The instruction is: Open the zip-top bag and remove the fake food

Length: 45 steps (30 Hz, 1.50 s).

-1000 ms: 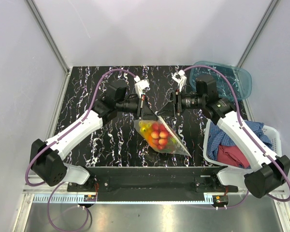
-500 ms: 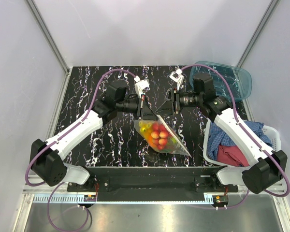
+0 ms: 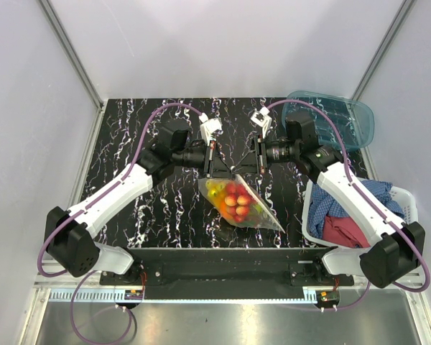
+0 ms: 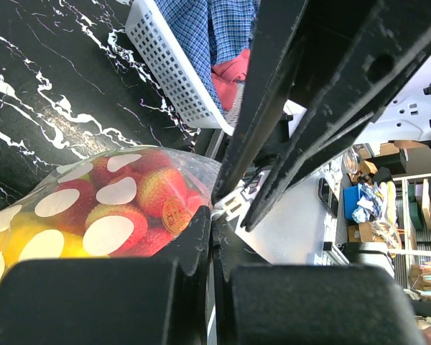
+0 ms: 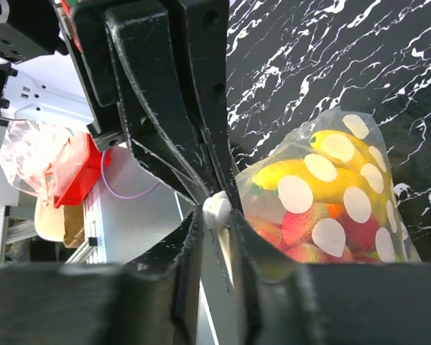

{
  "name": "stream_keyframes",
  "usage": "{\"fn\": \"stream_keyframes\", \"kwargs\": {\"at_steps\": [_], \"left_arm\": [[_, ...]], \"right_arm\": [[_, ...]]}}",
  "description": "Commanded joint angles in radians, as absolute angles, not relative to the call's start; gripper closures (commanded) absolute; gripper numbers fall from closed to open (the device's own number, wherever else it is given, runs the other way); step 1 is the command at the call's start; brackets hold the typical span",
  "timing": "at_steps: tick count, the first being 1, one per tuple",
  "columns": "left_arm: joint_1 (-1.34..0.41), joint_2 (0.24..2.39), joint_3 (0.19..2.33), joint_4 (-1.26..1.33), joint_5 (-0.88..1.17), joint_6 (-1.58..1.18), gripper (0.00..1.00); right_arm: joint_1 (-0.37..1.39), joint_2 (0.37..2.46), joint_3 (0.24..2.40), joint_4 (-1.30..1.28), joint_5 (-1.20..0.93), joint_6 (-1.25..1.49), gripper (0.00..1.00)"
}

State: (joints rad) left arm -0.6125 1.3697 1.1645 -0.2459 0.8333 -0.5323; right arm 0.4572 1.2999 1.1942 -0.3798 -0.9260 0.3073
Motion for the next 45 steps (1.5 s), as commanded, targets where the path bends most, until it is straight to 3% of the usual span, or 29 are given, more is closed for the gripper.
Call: {"fn": "stream_keyframes", "kwargs": {"at_steps": [1,3,13,18,31,37,40,45], "left_arm": [[-0.614,1.335,1.198,-0.186,0.828,-0.543,1.0],[-0.612,1.322,1.187,-0.184,0.812,-0.549,1.0],[-0.52,1.264,1.126,-0.058,0.692,-0.713,1.0],[-0.506,1.279,1.17,-0.12,0.608,-0.712,1.0],[-0.393,1.437,1.339,-0.187,0.468,-0.749,1.0],[-0.388,1.482,1.355,-0.173,0.504,-0.781,1.0],[-0.396,1.488,1.356,-0.161,0.551,-0.775,1.0],[-0.408,1.467,1.329,-0.164,0.598,-0.736,1.0]], "right_arm": [[0.453,1.281,1.197,-0.339,-0.928,0.298,0.9],[0.451,1.272,1.19,-0.342,-0.91,0.295,1.0],[0.445,1.161,1.078,-0.354,-0.867,0.304,1.0],[0.445,1.111,1.025,-0.368,-0.87,0.334,1.0],[0.446,0.809,0.779,-0.498,-0.785,0.426,1.0],[0.446,0.749,0.726,-0.517,-0.816,0.474,1.0],[0.446,0.773,0.787,-0.518,-0.798,0.469,0.63],[0.445,0.954,1.037,-0.612,-0.615,0.416,0.32]]}}
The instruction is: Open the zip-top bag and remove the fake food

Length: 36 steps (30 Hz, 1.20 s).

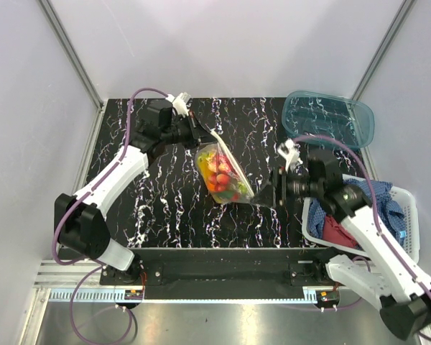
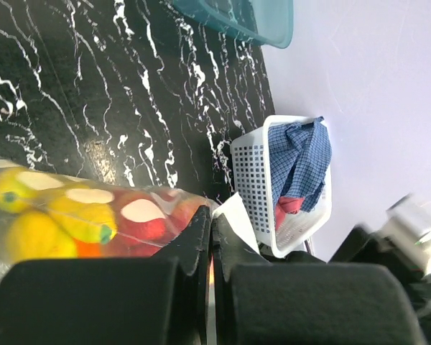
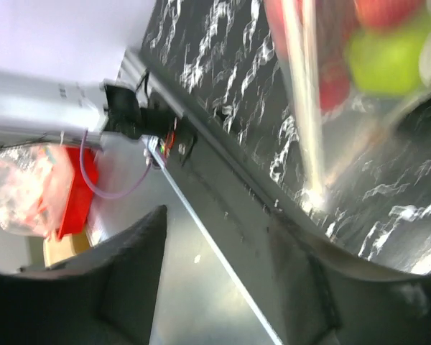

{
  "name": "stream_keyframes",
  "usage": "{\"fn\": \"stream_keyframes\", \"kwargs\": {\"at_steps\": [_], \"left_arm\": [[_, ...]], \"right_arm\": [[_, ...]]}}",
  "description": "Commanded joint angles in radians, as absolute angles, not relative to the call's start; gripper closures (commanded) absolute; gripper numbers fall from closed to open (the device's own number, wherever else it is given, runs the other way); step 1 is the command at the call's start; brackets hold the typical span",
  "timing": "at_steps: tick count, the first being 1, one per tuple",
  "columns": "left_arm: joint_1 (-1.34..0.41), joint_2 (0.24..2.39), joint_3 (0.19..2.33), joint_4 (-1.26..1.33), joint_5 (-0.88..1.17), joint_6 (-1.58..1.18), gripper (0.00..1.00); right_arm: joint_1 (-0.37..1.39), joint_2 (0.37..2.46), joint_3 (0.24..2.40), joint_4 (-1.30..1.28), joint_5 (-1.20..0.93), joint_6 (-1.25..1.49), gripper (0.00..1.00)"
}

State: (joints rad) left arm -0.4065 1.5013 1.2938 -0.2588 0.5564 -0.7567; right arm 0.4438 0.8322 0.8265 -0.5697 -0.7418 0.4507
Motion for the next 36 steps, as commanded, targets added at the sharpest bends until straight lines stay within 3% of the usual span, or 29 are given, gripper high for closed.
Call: {"fn": "stream_keyframes", "kwargs": {"at_steps": [1,6,13,19,36], "left_arm": [[-0.41,1.463,1.322,-0.164,0.604,-0.729,1.0],[-0.423,1.442,1.301,-0.166,0.62,-0.698,1.0],[-0.423,1.439,1.298,-0.161,0.637,-0.69,1.0],[-0.423,1.445,1.289,-0.161,0.646,-0.692,1.0],[-0.423,1.459,1.295,-0.15,0.678,-0.704,1.0]], "right_arm": [[0.445,0.991,1.111,-0.62,-0.611,0.399,0.31],[0.445,1.205,1.267,-0.679,-0.601,0.345,0.31],[0.41,1.339,1.4,-0.719,-0.543,0.248,0.36],[0.342,1.387,1.375,-0.721,-0.581,0.238,0.45],[0.342,1.502,1.327,-0.614,-0.73,0.17,0.51]]}}
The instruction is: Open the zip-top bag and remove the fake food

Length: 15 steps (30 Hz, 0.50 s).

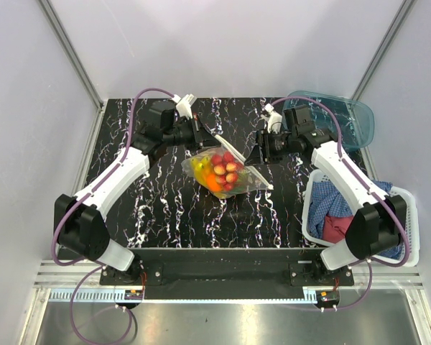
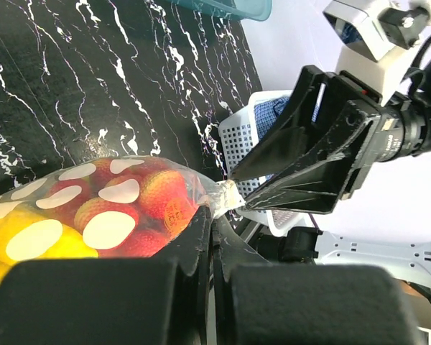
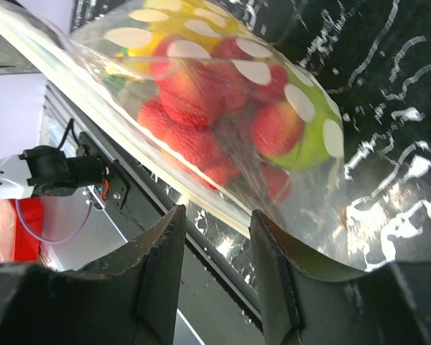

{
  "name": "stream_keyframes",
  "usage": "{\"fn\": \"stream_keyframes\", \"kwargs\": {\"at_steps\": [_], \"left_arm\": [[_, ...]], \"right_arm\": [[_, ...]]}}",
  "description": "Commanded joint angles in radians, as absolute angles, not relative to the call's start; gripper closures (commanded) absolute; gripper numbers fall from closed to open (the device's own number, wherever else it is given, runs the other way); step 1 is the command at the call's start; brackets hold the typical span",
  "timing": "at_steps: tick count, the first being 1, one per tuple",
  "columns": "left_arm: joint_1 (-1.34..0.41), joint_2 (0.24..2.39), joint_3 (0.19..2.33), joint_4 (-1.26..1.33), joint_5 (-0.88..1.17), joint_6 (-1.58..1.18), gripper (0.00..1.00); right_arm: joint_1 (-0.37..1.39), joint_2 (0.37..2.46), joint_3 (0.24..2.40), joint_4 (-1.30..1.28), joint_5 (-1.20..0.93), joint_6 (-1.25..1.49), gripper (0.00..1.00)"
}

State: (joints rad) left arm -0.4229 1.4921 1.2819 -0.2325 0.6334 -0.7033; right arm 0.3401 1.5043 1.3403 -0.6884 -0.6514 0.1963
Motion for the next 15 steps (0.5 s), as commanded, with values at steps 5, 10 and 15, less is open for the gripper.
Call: {"fn": "stream_keyframes", "kwargs": {"at_steps": [5,10,15], "left_arm": [[-0.423,1.456,1.29,-0.14,0.686,-0.706,1.0],[-0.423,1.454,1.289,-0.137,0.699,-0.704,1.0],[-0.423,1.453,1.285,-0.138,0.703,-0.706,1.0]], "right_arm": [[0.342,1.511,1.279,-0.56,-0.729,0.184,0.51],[0.342,1.506,1.261,-0.545,-0.713,0.187,0.5],[0.342,1.459,1.264,-0.549,-0.701,0.189,0.48]]}}
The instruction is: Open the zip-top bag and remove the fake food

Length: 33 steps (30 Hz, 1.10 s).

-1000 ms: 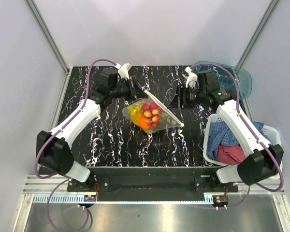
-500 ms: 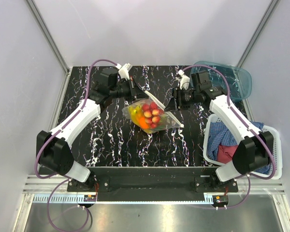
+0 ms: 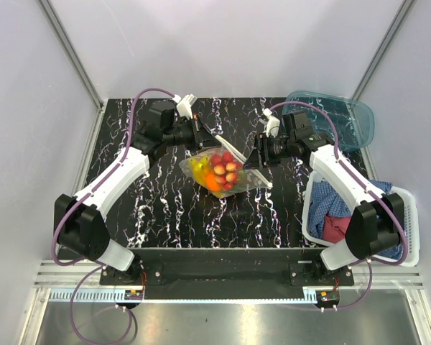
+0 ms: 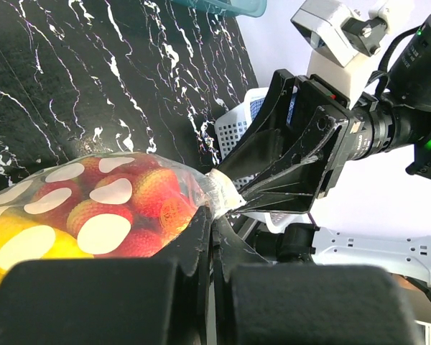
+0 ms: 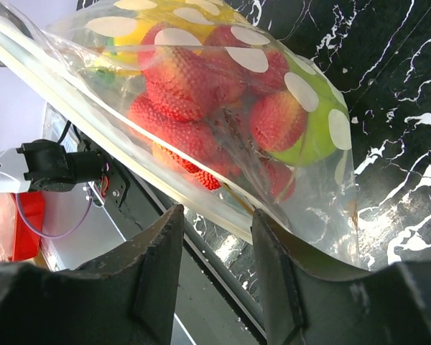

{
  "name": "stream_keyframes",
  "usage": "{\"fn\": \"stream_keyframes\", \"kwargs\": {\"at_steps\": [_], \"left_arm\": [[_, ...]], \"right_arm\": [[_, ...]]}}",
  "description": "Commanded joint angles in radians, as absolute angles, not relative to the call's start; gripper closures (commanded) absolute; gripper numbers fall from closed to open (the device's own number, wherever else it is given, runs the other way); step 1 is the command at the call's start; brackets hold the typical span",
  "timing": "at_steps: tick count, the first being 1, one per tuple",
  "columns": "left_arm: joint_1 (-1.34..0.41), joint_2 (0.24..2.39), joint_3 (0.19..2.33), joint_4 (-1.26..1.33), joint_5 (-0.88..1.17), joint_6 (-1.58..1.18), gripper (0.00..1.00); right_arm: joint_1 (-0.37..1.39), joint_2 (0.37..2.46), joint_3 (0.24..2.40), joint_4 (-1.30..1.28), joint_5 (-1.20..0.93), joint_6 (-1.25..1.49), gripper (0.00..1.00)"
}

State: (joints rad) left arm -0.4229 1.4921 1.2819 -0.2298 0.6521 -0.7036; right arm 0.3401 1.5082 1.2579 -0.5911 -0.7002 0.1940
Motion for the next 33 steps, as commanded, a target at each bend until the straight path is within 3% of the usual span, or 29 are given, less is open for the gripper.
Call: {"fn": "stream_keyframes", "kwargs": {"at_steps": [1,9,21,33], "left_arm": [[-0.423,1.453,1.285,-0.138,0.704,-0.707,1.0],[-0.423,1.462,1.282,-0.147,0.71,-0.707,1.0],[-0.422,1.468,1.299,-0.147,0.7,-0.719,1.0],[-0.422,1.493,1.327,-0.169,0.71,-0.716,1.0]], "right_arm": [[0.342,1.453,1.262,-0.549,-0.692,0.189,0.48],[0.316,1.451,1.344,-0.615,-0.604,0.183,0.47],[0.31,1.598,1.373,-0.6,-0.724,0.16,0.59],[0.31,1.519,1.281,-0.555,-0.779,0.195,0.5]]}}
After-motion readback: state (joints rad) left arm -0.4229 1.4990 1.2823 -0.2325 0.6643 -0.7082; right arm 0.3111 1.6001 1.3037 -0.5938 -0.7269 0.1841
